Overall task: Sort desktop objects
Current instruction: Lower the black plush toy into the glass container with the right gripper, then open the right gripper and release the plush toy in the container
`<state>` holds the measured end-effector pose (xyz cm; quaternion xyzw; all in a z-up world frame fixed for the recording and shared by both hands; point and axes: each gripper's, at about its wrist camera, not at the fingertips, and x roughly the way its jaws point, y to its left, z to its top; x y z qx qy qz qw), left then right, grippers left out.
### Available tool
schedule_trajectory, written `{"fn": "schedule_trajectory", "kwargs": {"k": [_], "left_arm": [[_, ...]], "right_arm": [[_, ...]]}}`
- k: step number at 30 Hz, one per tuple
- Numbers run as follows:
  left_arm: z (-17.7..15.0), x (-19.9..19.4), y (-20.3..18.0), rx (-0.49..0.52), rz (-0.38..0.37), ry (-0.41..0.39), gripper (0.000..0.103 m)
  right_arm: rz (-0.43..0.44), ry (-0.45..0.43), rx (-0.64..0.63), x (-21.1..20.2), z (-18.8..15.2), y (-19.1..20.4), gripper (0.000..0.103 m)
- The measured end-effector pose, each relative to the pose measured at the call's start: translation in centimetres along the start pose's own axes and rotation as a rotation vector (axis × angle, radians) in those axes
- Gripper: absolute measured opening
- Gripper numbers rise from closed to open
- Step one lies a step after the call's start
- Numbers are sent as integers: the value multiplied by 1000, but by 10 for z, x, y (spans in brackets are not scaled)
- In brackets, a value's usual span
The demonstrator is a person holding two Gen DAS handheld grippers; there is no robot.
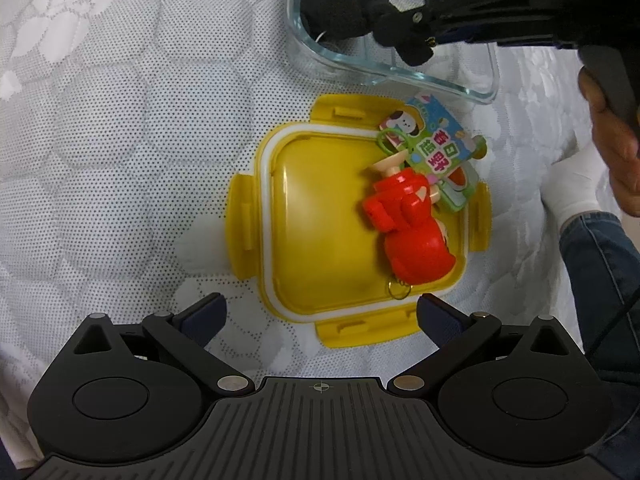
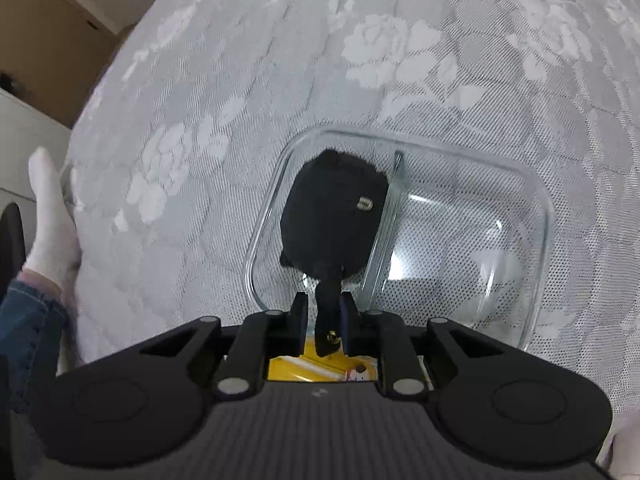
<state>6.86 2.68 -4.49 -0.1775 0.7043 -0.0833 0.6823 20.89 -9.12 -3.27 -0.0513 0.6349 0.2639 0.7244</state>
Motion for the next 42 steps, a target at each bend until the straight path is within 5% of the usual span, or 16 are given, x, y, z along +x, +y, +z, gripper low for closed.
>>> {"fn": "schedule_trajectory", "kwargs": {"k": [7,10,16,18,21,34,42], "left_arm": [[-1,1,-1,15,6,5,103],[-2,1,-4,37,12,3,103],[-2,0,-6,52,14,-3,103],[-3,0,-7,51,15,-5,103],[-5,-5,-5,49,16,-8,103],[-3,-15,-12,109,96,-86,103],[1,-12,-7,76,72,-75,103]], "right_arm": [[27,16,44,13,1,0,20],[26,10,36,6,3,1,46],[-8,-76,1,-27,-1,-4,51],[-4,-129,8,-40,-1,-10,47],[-42,-163,-45,-51,2,-10,7],[-64,0,-79,-3,-6,3,7],[-238,-129,-198,-16,6,14,11]]}}
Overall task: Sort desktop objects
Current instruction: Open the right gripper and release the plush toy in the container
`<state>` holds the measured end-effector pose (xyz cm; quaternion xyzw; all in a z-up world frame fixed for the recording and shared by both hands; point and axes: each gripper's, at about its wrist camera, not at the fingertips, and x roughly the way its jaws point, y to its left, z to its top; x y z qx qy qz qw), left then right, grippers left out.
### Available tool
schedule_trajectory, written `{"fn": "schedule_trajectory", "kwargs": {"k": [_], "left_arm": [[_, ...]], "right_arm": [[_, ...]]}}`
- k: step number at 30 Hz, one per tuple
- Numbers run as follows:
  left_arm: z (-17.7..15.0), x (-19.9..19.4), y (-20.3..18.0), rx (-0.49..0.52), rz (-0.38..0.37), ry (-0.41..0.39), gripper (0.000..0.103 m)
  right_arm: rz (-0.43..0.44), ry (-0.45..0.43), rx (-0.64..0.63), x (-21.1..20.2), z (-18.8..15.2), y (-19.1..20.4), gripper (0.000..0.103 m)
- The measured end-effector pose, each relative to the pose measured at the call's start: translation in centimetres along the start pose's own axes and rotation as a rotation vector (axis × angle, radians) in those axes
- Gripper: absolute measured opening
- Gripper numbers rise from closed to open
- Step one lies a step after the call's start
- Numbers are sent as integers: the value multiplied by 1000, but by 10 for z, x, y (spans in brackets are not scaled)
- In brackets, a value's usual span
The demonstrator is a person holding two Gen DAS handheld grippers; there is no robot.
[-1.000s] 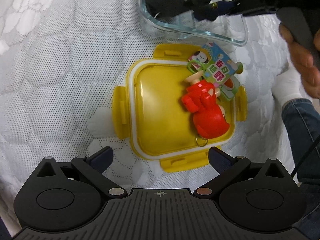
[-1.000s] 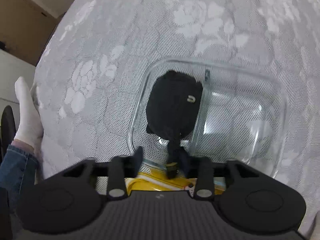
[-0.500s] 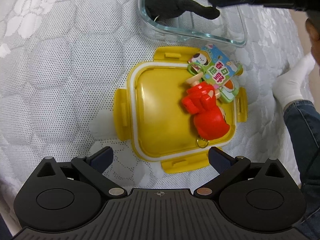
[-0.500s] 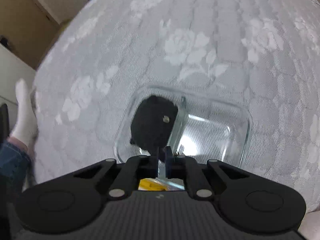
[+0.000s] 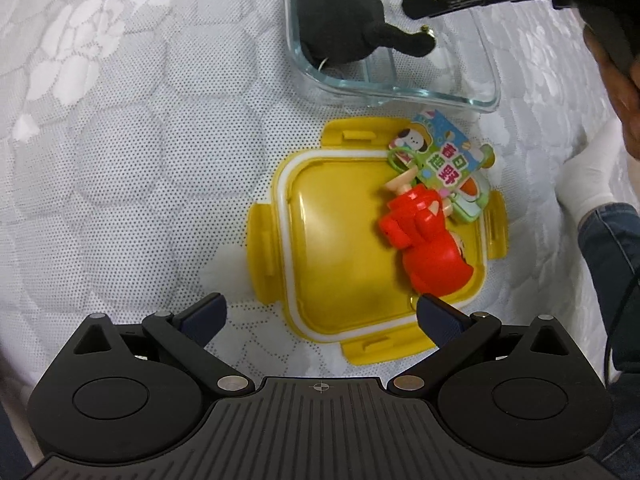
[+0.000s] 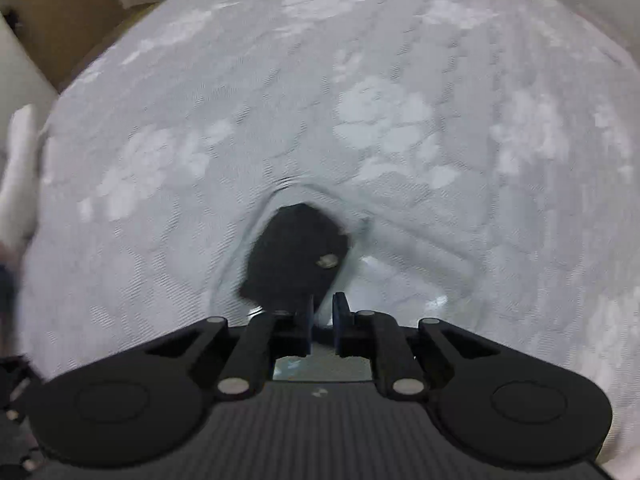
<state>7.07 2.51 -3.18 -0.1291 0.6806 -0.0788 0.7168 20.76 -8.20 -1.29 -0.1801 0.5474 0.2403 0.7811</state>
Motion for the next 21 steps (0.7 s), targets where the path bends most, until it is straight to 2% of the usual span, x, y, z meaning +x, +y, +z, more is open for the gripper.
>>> {"fn": "schedule_trajectory", "kwargs": {"k": [3,5,10,13,17,21], "left_arm": [[-2,1,0,0,-8,6,103],[-3,0,0,2,-12,3,103],[-3,3,2,-8,-8,7,103],[-3,5,2,-6,-5,14,103],[-4,8,4,-10,-10,18,103],[-3,9,5,-15,-14,20,103]], "right_arm": [[-1,56,48,18,-3,-11,11],[57,91,104,21,-7,-18,11],[167,97,140,16,-9,-13,13],[172,117,151,20,-9,-7,13],[131,113,116,15,-5,0,14],[166,86,173,7,-5,-9,14]]}}
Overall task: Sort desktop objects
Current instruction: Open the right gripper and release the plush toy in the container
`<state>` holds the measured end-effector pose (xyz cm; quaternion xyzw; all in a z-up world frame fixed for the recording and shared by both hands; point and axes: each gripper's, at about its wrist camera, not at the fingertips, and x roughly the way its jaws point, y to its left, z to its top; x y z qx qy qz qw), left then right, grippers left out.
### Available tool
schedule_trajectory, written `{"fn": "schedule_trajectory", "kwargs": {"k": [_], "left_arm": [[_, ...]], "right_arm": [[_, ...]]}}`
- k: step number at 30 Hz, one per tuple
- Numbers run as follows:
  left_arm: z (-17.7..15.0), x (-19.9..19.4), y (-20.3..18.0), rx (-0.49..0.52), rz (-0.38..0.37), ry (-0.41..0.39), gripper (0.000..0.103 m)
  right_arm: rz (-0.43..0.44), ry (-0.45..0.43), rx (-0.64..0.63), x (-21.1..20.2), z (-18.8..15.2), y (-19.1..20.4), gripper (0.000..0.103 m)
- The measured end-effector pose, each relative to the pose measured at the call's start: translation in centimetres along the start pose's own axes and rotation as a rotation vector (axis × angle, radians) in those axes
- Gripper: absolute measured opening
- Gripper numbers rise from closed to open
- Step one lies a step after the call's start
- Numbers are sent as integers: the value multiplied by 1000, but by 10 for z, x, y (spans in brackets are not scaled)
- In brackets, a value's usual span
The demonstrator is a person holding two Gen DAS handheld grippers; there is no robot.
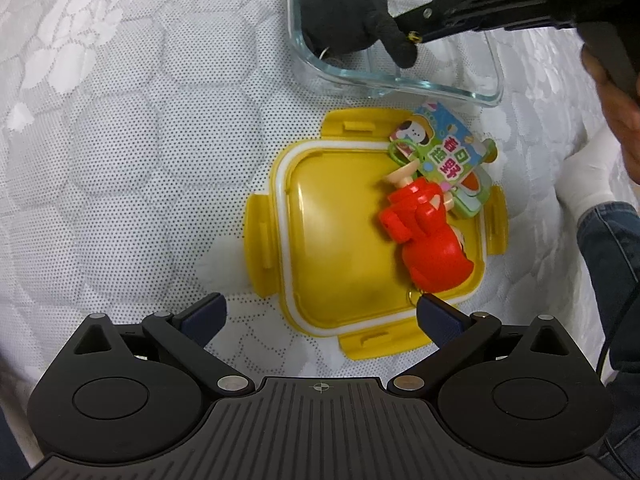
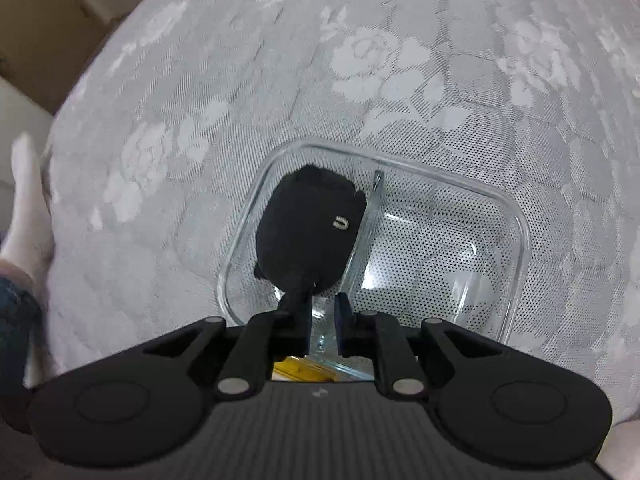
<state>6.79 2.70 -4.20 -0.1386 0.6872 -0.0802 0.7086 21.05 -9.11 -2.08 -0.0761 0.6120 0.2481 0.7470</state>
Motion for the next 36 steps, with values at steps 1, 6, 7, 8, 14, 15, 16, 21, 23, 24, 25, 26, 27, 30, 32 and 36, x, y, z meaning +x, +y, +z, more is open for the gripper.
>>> {"fn": "schedule_trajectory", "kwargs": {"k": [1,6,7,8,14,15,16,21,23,24,25,26,27,30,32,36], "left_arm": [[0,0,0,1,-2,0,103],[-2,-1,-1,14,10,-12,103],[-2,-1,-2,23,19,-19,103],[-3,-2,-4,34,28,-28,103],[-5,-5,-9,81,60,-64,103],[-6,-5,-9,81,59,-65,103],[-6,-5,-9,82,61,-67,103],[-8,-8,-10,110,87,-96,103],[-9,-10,-12,130,111,-122,103],[-10,-11,-14,143,124,-136,103],[-10,-12,-15,154,138,-149,103],[-10,-13,-16,162,148,-159,103],[-10,-14,-17,167,157,-167,103],[-10,-14,-16,165,160,-174,103],[-10,-14,-15,161,160,-174,103],[-10,-14,-15,160,162,-175,103]], "right_arm": [[13,-4,13,-2,0,-3,14],[60,-27,65,-9,1,-10,15],[78,-22,71,-8,1,-10,18],[96,-14,76,-7,1,-11,19],[67,24,38,8,-3,1,20],[56,24,26,9,-2,3,20],[48,24,17,10,-2,5,21],[28,27,1,15,-1,10,21],[28,28,-2,15,-1,11,21],[29,29,0,14,-2,11,21],[29,29,3,15,-2,11,21],[27,31,0,15,-2,11,21],[23,32,-3,16,-2,11,21],[10,30,-16,18,-2,13,21],[-9,22,-41,19,-3,16,21],[-41,17,-85,24,-4,22,20]]}}
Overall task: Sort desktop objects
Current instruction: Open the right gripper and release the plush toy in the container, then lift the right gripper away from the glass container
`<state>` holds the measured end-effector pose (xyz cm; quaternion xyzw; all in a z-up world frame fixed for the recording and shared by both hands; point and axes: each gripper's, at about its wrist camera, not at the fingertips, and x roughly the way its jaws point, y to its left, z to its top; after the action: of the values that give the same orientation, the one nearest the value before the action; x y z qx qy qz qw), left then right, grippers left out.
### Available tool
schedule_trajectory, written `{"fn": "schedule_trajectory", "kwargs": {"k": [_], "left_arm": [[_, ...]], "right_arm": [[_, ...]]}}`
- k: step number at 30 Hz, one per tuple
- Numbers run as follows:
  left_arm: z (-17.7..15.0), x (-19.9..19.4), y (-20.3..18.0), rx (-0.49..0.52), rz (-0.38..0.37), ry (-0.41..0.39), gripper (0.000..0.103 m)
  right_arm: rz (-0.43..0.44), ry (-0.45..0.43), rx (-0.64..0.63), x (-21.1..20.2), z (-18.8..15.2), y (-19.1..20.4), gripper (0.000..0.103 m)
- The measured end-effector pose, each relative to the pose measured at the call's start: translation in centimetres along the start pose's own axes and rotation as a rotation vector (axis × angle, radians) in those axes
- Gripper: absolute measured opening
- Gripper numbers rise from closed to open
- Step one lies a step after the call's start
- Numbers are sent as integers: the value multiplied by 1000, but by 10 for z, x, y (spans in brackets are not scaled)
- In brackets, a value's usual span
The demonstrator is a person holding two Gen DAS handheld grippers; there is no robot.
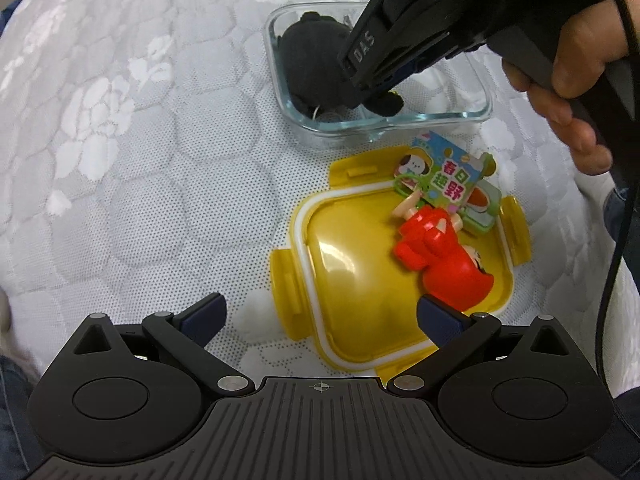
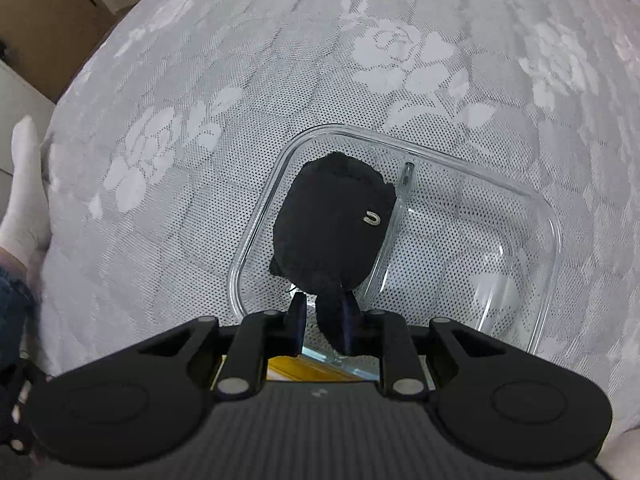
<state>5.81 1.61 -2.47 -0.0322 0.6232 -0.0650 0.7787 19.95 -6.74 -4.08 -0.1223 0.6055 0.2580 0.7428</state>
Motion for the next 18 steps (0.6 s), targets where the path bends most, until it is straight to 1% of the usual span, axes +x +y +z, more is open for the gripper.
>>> {"fn": "schedule_trajectory", "kwargs": {"k": [5,9,11,12,13,14,15,16,17,18], "left_arm": [[-1,0,0,-4,2,-3,103],[-1,-1,-1,-8,10,-8,103],[-2,-1,-3,-10,11,-9,103],[-2,-2,-4,-9,13,-9,103],[-2,-2,-5,-7,14,-10,103],[-3,-2,-6,-6,16,-9,103],[-3,-2,-7,-5,18,-8,103],[-4,-2,-9,-4,20,-7,103],[-4,-2,-10,-5,22,-4,103],[-3,-1,-11,-6,23,0,103]], "right_arm": [[-22,-3,-34,2,-2,5,20],[-3,-40,-7,-13,-3,-1,33],[1,-98,10,-30,-5,-8,34],[-10,-144,5,-41,-6,-10,35],[-35,-206,-15,-55,-9,-11,37],[-79,-282,-59,-71,-14,-8,40],[-127,-360,-109,-87,-19,-5,50],[-174,-439,-158,-103,-24,-2,63],[-230,-509,-204,-119,-30,2,72],[-267,-551,-233,-132,-35,3,90]]}}
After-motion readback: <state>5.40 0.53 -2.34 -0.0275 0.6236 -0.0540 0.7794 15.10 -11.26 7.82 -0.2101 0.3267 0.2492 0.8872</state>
